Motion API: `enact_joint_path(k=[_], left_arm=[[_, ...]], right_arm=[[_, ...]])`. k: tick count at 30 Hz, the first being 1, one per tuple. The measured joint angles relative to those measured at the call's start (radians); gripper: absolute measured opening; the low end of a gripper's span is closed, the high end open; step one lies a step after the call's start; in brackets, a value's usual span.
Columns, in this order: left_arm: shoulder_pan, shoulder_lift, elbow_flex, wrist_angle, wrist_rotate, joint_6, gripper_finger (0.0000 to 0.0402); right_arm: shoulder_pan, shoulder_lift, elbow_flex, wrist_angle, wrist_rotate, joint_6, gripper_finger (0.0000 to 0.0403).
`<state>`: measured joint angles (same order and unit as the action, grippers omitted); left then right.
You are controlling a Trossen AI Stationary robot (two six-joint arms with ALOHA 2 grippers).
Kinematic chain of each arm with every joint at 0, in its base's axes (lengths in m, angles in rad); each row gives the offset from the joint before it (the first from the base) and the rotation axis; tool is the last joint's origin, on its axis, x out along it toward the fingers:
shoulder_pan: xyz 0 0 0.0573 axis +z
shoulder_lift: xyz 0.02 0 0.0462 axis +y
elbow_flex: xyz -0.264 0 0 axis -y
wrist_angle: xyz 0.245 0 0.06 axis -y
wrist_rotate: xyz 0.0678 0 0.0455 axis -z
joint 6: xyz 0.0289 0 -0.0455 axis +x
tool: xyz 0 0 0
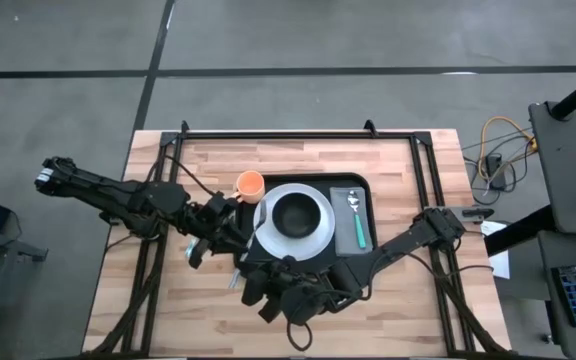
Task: Set up tray
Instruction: Put the green fork on top of the grey table napkin on the black serving tray to the left side of the green spoon
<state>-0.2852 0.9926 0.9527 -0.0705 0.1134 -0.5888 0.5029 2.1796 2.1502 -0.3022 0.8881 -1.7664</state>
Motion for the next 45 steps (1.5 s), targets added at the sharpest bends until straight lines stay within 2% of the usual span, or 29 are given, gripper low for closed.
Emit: enact_joint_path(k=[3,10,16,20,25,27,30,35,38,41,43,45], left_arm=[[0.000,-0.001,0.000,0.000,0.002,-0.015,0.0016],[0.000,-0.001,0.000,-0.003,0.000,-0.001,0.0018],[0.000,-0.001,0.000,-0.019,-0.014,0.042,0.0006],[0.003,-0.007,0.000,-0.063,-0.060,0.077,0.0005],[0.005,-0.016,-0.003,-0.131,-0.187,0.162,0.0004],[0.006,-0.010,0.001,-0.147,-0.253,0.194,0.0004],[0.006,-0.006,0.004,-0.161,-0.376,0.229,0.0004],[0.005,0.013,0.006,-0.156,-0.443,0.289,0.0004],[0.000,0.020,0.010,-0.142,-0.549,0.316,0.0004],[-0.002,0.040,0.007,-0.085,-0.658,0.364,0.0004],[-0.002,0.066,0.007,-0.030,-0.688,0.419,0.0004],[-0.002,0.096,0.009,0.026,-0.708,0.466,0.0004]], right_arm=[[-0.003,0.000,-0.001,-0.009,0.003,-0.021,0.0024],[-0.014,0.000,-0.001,-0.005,0.004,-0.042,0.0030],[-0.023,0.000,0.000,0.001,0.046,-0.019,0.0107],[-0.017,-0.005,0.005,-0.001,0.138,-0.004,0.0150],[-0.001,-0.026,0.021,0.009,0.349,0.188,0.0174],[0.005,-0.043,0.023,0.010,0.434,0.325,0.0175],[0.015,-0.073,0.022,-0.043,0.500,0.601,0.0172],[0.054,-0.133,0.019,-0.221,0.514,1.037,0.0164],[0.077,-0.169,0.019,-0.351,0.489,1.446,0.0160],[0.082,-0.192,0.017,-0.525,0.380,1.866,0.0157],[0.082,-0.196,0.014,-0.624,0.316,2.061,0.0155],[0.078,-0.197,0.001,-0.685,0.311,2.186,0.0153]])
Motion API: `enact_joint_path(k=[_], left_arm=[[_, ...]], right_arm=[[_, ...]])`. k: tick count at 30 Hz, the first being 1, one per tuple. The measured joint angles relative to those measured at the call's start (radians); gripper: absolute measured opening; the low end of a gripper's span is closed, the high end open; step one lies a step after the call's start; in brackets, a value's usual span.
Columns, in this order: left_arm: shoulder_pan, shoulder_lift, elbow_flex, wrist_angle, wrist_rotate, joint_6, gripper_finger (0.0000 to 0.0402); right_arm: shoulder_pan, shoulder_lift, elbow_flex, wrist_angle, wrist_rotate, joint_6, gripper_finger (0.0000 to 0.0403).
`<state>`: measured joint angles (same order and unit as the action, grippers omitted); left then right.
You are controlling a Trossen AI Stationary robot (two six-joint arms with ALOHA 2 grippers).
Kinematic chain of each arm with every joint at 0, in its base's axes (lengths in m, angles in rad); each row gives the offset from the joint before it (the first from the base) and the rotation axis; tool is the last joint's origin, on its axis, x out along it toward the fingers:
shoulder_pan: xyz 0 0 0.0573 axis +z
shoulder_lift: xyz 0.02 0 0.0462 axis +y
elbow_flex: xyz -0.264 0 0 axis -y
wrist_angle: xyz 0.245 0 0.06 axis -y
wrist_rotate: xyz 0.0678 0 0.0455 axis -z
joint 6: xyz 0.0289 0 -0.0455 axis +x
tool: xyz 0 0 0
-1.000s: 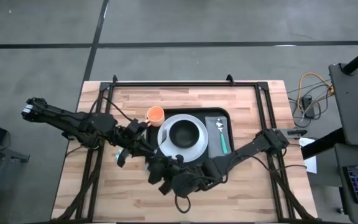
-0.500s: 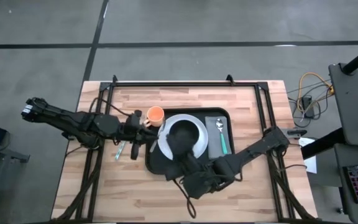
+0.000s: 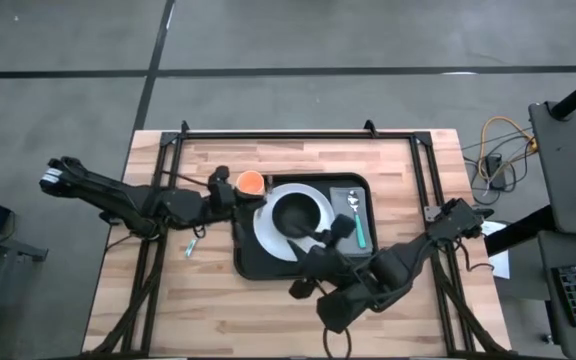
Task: Set up tray
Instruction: Put the green fork on top of the grey table napkin on the black serving tray to the left side of the green spoon
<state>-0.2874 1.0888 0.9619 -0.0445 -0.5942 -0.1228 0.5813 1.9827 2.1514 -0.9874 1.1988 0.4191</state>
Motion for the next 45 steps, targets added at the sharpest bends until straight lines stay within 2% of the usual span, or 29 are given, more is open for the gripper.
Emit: enact_joint_path(k=[4,8,9,13,17,26,30,33,36,41,45], left_arm=[[0.000,0.057,0.011,0.082,-0.042,0.077,0.0004],[-0.028,0.105,0.018,0.101,-0.129,0.114,0.0004],[-0.040,0.114,0.018,0.125,-0.155,0.141,0.0004],[-0.109,0.138,0.010,0.192,-0.273,0.261,0.0004],[-0.158,0.149,0.010,0.203,-0.292,0.329,0.0004],[-0.244,0.190,0.002,0.215,-0.427,0.414,0.0004],[-0.258,0.203,0.005,0.249,-0.437,0.444,0.0004],[-0.275,0.205,0.005,0.259,-0.427,0.444,0.0004],[-0.294,0.205,0.005,0.346,-0.427,0.465,0.0004],[-0.303,0.203,0.002,0.546,-0.418,0.518,0.0004],[-0.303,0.203,0.002,0.600,-0.404,0.524,0.0004]], right_arm=[[-0.001,0.000,-0.051,-0.007,0.101,0.050,0.0147],[-0.001,0.000,-0.107,-0.015,0.335,0.214,0.0140],[-0.001,-0.002,-0.117,-0.032,0.362,0.264,0.0139],[-0.010,-0.002,-0.160,-0.086,0.372,0.449,0.0136],[-0.020,-0.002,-0.212,-0.086,0.372,0.518,0.0138],[-0.023,-0.002,-0.257,-0.075,0.335,0.547,0.0139],[-0.024,-0.002,-0.260,-0.022,0.292,0.547,0.0139],[-0.030,-0.002,-0.268,0.087,0.229,0.422,0.0139],[-0.035,-0.003,-0.324,0.293,0.184,0.160,0.0139],[-0.036,-0.002,-0.467,0.721,0.217,-0.243,0.0139],[-0.046,-0.002,-0.559,0.938,0.248,-0.397,0.0139]])
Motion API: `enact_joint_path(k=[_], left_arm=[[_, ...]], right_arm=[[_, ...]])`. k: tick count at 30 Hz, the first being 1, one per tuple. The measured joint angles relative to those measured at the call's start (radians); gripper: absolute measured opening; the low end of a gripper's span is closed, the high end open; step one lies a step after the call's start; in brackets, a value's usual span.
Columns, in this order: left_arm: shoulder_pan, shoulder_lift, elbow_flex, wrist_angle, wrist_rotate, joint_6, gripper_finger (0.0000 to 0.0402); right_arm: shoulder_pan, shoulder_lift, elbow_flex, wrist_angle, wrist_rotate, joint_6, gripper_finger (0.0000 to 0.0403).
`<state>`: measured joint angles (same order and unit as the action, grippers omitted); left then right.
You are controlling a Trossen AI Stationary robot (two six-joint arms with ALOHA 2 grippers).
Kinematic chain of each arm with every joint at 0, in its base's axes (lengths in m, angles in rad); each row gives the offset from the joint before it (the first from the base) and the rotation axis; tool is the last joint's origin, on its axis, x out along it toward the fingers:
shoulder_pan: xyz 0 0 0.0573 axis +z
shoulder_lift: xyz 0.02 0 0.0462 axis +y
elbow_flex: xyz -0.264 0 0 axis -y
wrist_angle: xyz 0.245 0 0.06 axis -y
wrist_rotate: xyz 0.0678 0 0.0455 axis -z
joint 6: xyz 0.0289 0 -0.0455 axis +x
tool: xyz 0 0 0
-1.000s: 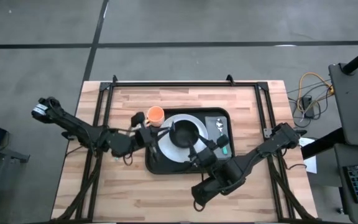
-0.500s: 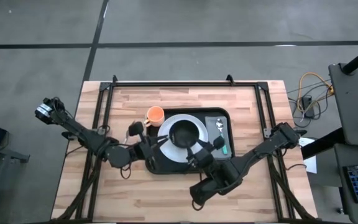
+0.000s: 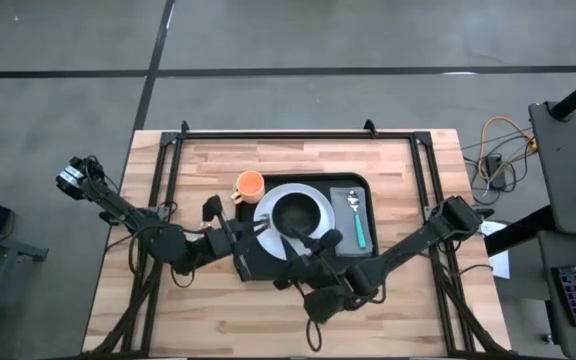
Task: Set up tray
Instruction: Put the green fork on top of the grey table napkin on the black serving tray to the left side of the green spoon
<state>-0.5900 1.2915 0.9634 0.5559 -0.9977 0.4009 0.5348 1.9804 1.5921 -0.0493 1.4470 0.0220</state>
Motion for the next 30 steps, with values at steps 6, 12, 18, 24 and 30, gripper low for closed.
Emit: enact_joint_path(k=[6,12,18,24,30], left_arm=[[0.007,0.010,-0.004,0.079,0.003,0.011,0.0004],[0.017,0.050,-0.001,0.190,0.028,0.102,0.0004],[0.033,0.089,-0.005,0.280,0.055,0.104,0.0004],[0.049,0.125,-0.002,0.332,0.062,0.156,0.0004],[0.049,0.136,-0.004,0.346,0.065,0.136,0.0004]], right_arm=[[-0.033,-0.002,-0.016,0.096,0.000,-0.028,0.0139],[-0.059,-0.002,-0.010,0.095,-0.086,-0.026,0.0139],[-0.056,-0.002,-0.010,0.115,-0.087,-0.029,0.0139],[-0.058,-0.002,-0.008,0.142,-0.086,-0.072,0.0139],[-0.062,-0.003,-0.008,0.145,-0.086,-0.080,0.0135]])
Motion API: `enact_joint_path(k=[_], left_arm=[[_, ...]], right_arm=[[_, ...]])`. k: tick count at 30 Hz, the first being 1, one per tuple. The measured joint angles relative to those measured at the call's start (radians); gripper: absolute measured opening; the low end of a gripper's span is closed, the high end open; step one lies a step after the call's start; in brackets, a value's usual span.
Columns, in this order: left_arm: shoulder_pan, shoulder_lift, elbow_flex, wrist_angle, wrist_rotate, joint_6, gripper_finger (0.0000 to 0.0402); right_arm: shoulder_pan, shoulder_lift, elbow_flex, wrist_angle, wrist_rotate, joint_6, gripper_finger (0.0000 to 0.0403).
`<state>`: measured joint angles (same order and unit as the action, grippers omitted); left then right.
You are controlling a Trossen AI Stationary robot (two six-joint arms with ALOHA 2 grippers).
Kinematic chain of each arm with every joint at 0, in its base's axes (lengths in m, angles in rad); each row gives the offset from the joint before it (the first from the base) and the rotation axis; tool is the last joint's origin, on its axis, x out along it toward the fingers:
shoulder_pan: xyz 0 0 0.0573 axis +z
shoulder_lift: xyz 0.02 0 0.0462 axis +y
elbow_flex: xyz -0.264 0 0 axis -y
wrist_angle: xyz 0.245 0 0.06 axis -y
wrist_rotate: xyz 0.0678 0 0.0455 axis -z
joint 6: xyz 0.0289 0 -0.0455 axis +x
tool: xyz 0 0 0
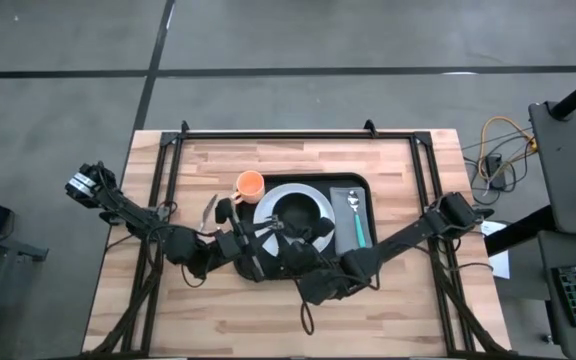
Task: Set up tray
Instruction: Put the green fork on top of the grey table napkin on the black serving tray to the left side of the green spoon
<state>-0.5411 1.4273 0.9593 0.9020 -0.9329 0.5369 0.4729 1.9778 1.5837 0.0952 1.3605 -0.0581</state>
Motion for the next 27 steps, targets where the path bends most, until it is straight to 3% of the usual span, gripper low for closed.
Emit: enact_joint_path(k=[4,9,17,22,27], left_arm=[[-0.001,0.000,-0.014,-0.001,0.000,-0.022,0.0004],[-0.003,0.000,-0.033,0.000,-0.004,-0.039,0.0006],[-0.010,-0.002,-0.034,-0.005,0.012,-0.026,0.0048],[-0.038,-0.002,-0.034,-0.012,0.009,0.040,0.0056],[-0.063,-0.004,-0.032,-0.011,0.009,0.090,0.0058]], right_arm=[[-0.004,0.000,0.000,0.001,0.000,-0.001,0.0111],[-0.002,-0.001,0.000,0.002,0.011,-0.022,0.0034],[0.010,-0.011,0.000,0.001,-0.104,0.028,0.0031],[0.045,-0.024,0.000,-0.020,-0.125,0.067,0.0031],[0.070,-0.058,0.000,-0.047,-0.217,0.155,0.0031]])
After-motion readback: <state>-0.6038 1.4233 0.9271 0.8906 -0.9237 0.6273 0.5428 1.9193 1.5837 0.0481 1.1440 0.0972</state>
